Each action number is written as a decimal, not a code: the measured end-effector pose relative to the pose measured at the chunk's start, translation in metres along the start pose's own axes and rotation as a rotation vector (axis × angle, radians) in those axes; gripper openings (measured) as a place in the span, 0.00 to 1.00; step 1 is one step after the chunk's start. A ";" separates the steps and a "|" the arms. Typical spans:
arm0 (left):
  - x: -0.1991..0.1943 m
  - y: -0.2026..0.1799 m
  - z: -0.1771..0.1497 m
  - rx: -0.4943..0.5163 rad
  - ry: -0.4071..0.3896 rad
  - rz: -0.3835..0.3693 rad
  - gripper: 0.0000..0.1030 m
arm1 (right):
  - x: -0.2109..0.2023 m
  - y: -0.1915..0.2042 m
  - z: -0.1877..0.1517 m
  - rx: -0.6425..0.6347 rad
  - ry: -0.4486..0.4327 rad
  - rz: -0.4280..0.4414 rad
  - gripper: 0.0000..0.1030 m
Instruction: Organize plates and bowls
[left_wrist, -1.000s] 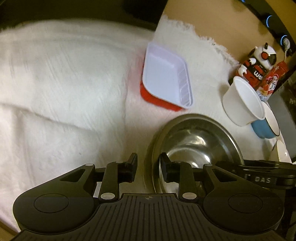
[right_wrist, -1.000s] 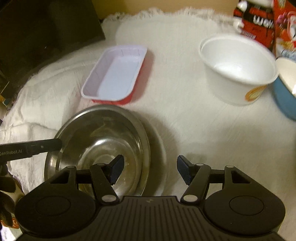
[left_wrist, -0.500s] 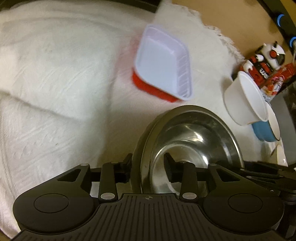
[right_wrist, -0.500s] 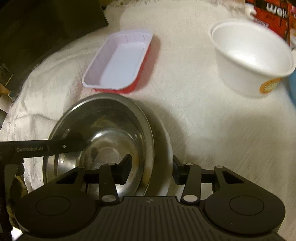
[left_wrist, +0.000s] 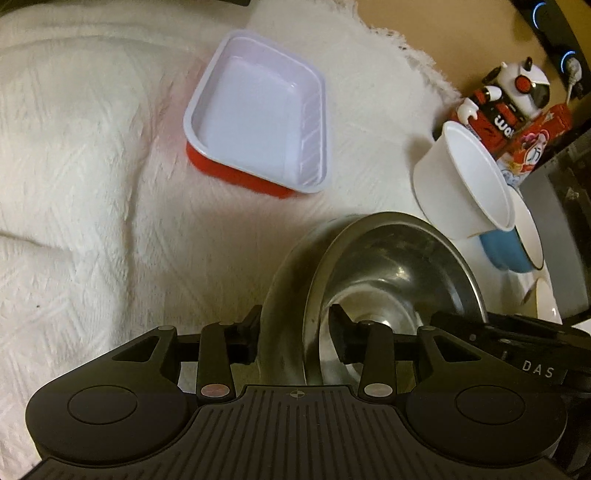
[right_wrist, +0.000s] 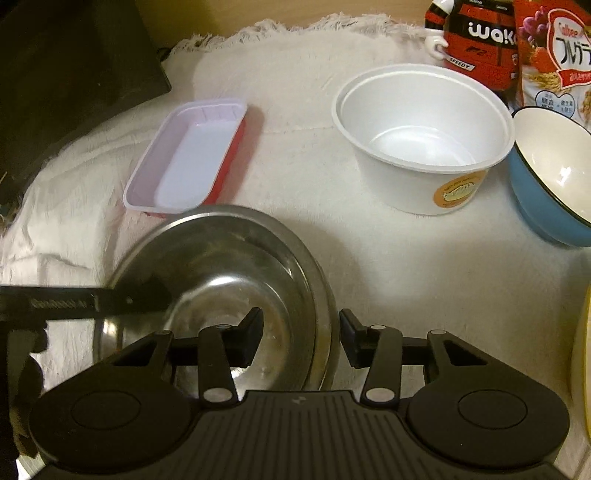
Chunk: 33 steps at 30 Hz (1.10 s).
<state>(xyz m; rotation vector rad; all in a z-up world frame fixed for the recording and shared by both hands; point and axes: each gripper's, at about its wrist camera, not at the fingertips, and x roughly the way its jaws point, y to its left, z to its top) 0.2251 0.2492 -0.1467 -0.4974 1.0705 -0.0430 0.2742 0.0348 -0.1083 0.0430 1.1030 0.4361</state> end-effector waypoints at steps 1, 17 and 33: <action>0.000 0.002 0.000 -0.012 0.000 -0.009 0.39 | 0.000 0.000 0.000 0.001 -0.001 0.000 0.44; -0.068 -0.057 0.016 0.083 -0.324 -0.119 0.36 | -0.108 -0.052 -0.013 0.037 -0.338 -0.198 0.66; 0.062 -0.262 -0.024 0.238 0.011 -0.224 0.36 | -0.132 -0.213 -0.056 0.052 -0.219 -0.393 0.77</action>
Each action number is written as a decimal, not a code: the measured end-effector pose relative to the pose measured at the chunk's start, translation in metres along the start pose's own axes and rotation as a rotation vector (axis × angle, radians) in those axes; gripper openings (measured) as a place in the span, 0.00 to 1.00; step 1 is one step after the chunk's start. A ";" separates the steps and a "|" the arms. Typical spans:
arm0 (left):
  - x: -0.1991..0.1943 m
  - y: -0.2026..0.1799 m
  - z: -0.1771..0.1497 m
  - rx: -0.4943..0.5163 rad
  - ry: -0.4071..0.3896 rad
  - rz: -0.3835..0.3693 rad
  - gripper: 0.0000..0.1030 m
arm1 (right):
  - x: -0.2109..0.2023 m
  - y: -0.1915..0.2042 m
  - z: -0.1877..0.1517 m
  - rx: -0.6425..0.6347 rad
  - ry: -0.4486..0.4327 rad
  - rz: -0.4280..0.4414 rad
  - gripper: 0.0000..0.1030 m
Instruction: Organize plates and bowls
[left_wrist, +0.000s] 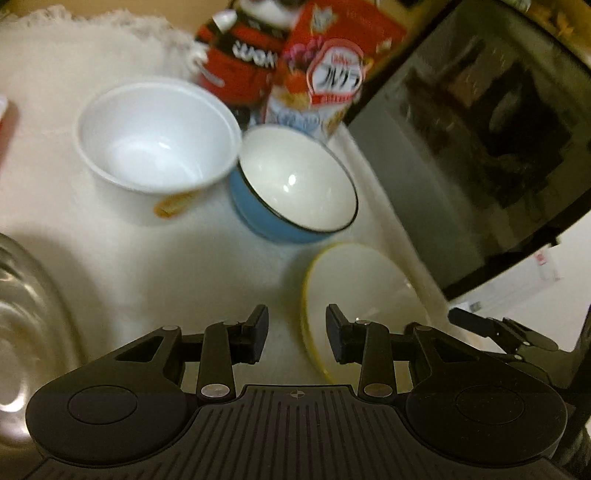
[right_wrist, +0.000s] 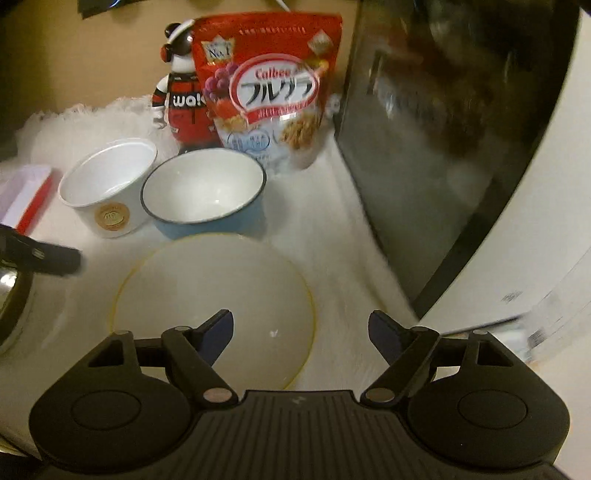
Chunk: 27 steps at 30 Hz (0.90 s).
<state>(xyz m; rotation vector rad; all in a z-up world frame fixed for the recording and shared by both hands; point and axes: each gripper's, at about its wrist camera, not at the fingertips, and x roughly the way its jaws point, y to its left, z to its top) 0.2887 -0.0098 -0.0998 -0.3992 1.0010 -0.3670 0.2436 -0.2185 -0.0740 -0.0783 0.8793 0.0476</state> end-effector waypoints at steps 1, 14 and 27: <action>0.005 -0.005 -0.003 -0.002 0.008 0.019 0.36 | 0.004 -0.003 -0.001 0.005 0.003 0.019 0.77; 0.057 -0.007 -0.013 -0.145 0.105 0.090 0.24 | 0.067 -0.014 0.008 0.023 0.125 0.253 0.31; 0.028 0.005 -0.017 -0.120 0.110 0.181 0.22 | 0.063 0.012 0.017 -0.001 0.166 0.341 0.31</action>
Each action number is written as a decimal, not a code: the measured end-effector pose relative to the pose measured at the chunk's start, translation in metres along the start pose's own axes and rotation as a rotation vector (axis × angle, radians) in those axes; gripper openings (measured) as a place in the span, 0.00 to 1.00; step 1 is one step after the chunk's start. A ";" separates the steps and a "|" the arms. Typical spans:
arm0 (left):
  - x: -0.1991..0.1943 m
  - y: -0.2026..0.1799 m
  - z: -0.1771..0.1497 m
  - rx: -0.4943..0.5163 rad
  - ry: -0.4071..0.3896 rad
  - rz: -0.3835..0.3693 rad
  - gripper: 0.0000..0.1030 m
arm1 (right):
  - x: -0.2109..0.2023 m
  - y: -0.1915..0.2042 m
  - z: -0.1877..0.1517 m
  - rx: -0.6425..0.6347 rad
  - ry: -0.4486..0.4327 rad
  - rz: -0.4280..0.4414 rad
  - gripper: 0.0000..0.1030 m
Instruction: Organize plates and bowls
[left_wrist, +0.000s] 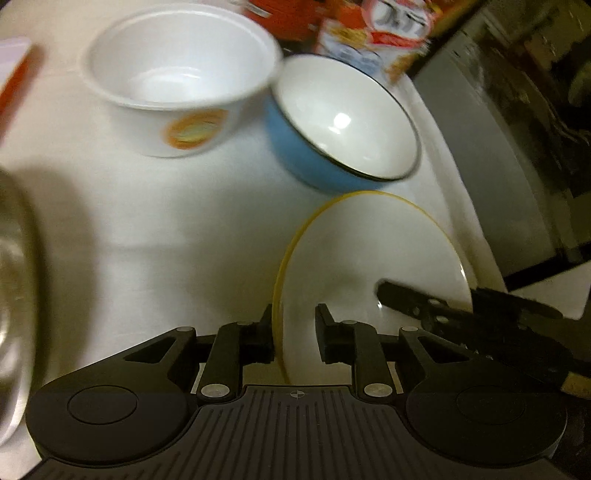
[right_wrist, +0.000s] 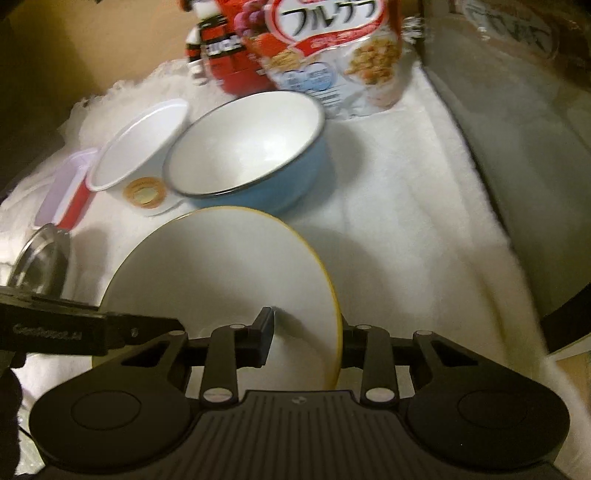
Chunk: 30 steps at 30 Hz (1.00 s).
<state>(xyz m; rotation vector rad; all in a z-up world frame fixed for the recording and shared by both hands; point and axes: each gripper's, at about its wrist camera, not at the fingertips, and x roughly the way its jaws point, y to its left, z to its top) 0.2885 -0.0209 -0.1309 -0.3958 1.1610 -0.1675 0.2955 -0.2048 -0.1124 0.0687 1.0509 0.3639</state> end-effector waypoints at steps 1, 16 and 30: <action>-0.005 0.006 -0.001 -0.008 -0.010 0.006 0.22 | 0.000 0.007 0.000 -0.009 -0.004 0.011 0.31; -0.037 0.058 -0.010 -0.050 -0.094 0.070 0.26 | 0.036 0.078 0.011 -0.116 0.022 0.057 0.31; -0.031 0.055 -0.001 -0.011 -0.097 0.053 0.32 | 0.027 0.077 0.009 -0.123 -0.013 0.005 0.31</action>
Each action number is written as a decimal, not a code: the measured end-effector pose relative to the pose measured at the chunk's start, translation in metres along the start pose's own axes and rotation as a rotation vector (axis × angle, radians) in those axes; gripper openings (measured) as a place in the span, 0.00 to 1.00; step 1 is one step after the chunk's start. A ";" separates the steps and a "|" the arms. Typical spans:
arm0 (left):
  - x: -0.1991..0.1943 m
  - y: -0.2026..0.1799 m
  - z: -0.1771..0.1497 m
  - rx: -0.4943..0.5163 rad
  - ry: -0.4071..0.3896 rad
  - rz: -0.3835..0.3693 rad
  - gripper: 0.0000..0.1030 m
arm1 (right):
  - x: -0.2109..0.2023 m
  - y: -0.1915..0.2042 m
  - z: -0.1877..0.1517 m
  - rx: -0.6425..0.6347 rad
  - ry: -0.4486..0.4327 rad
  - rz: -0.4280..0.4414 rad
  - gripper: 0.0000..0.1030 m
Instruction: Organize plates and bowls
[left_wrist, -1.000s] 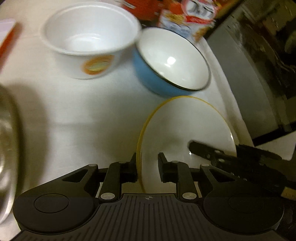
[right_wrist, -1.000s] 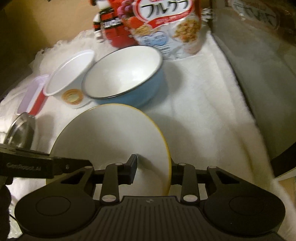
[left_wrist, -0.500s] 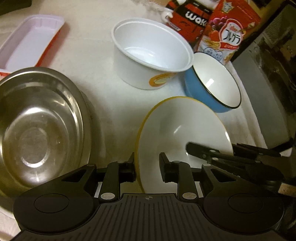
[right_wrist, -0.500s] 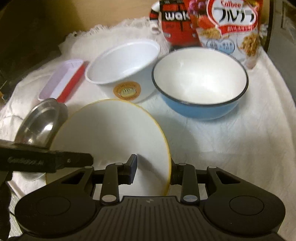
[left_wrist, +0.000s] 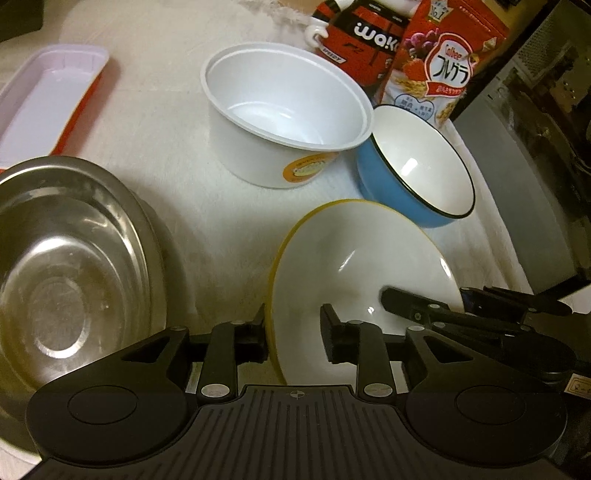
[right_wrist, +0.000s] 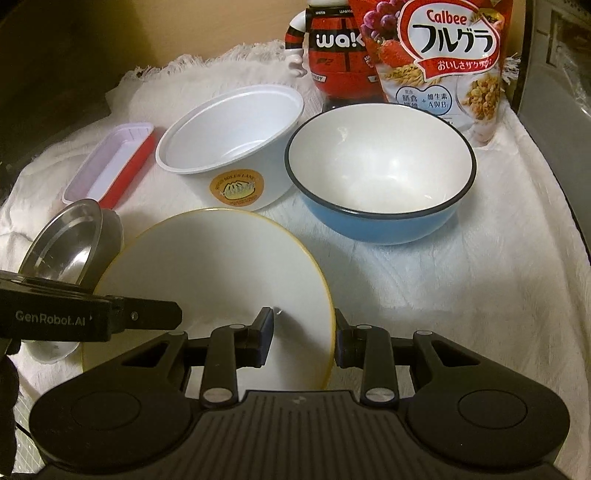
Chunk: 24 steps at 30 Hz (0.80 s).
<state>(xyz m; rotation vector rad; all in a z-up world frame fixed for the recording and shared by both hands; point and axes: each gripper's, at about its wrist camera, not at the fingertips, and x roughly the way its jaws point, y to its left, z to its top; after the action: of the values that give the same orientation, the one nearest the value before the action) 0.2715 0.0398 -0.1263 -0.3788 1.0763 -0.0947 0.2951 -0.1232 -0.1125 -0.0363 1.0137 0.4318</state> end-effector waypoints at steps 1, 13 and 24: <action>0.000 0.001 0.000 -0.002 0.004 -0.010 0.34 | 0.000 0.001 0.000 0.004 0.002 -0.003 0.31; 0.001 0.005 0.000 0.005 0.027 -0.088 0.33 | -0.008 -0.002 -0.005 0.047 0.031 -0.044 0.31; -0.048 0.025 0.012 0.048 -0.089 -0.164 0.33 | -0.022 0.012 -0.003 0.103 0.000 -0.165 0.32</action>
<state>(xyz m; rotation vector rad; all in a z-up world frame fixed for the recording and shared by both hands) 0.2557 0.0789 -0.0896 -0.4241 0.9524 -0.2472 0.2782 -0.1207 -0.0936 -0.0270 1.0229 0.2289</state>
